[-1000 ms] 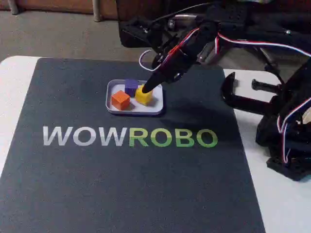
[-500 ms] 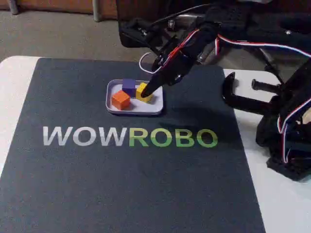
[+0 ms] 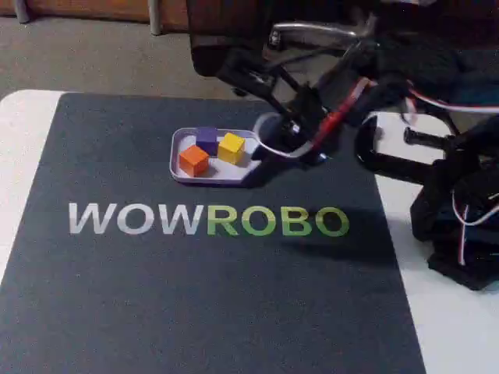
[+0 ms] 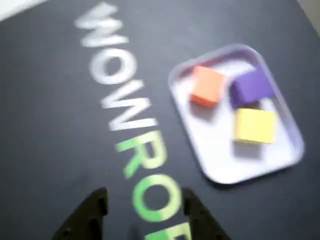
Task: Move blocks one by one until all three blocks are in the tray.
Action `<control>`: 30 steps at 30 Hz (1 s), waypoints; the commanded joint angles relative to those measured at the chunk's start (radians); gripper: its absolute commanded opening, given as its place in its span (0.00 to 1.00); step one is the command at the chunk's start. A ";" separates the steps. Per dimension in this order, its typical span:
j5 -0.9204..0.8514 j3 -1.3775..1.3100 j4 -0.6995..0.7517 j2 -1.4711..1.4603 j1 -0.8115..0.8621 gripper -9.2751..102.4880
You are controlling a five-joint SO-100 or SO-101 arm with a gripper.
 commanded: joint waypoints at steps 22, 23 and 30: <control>-0.288 0.738 0.276 1.129 -0.190 0.02; -0.293 0.738 0.291 1.129 -0.199 0.02; -0.313 0.739 0.449 1.129 -0.268 0.01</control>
